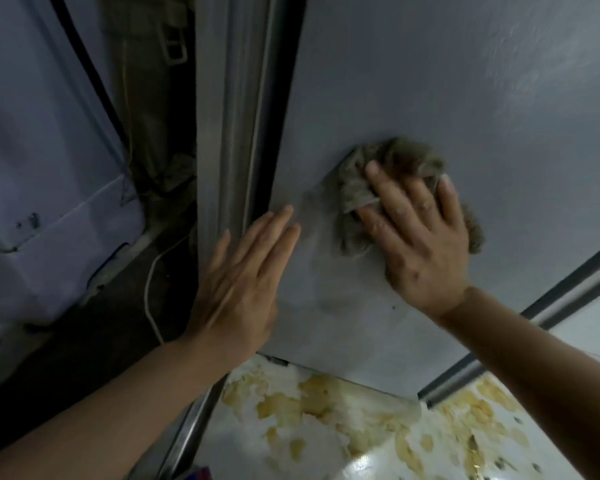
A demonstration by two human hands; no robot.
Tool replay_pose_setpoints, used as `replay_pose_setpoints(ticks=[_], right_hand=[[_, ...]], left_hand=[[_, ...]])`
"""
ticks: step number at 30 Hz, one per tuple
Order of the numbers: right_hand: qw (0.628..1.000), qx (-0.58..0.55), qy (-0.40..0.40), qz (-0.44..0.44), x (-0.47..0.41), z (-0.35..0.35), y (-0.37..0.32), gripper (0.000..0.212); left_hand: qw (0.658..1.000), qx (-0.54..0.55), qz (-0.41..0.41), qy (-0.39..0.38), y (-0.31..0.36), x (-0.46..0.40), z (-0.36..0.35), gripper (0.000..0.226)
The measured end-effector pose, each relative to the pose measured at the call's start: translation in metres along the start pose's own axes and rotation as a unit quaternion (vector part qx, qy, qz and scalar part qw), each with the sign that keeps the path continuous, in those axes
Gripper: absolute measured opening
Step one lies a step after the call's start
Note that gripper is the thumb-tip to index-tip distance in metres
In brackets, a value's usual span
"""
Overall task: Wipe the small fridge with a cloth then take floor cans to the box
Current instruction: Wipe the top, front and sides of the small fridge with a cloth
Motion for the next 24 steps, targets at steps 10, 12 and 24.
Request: replay_pose_setpoints(ticks=[10,12,24], right_hand=[[0.971,-0.062,-0.126,0.193,0.082,0.010,-0.025,0.033],[0.993,-0.059,-0.045,0.088,0.063,0.022,0.010,0.030],[0.971,-0.038,-0.181,0.151,0.143,0.023,-0.020,0.034]], left_hand=[[0.994,-0.084,0.043,-0.050,0.013,-0.001,-0.013,0.104],[0.996,-0.083,0.017,-0.034,0.025,-0.004,-0.017,0.100],[0.995,-0.097,0.022,-0.023,0.061,-0.011,-0.042,0.096]])
Point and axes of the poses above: each hand's wrist, its own x-axis away from the middle knuckle, its own z-axis out of the back of the hand, y = z × x, the point moved 3 cm from there along -x, towards the middle knuckle, and after that the axes turned 12 degrees about x, right-handed, at the moved point
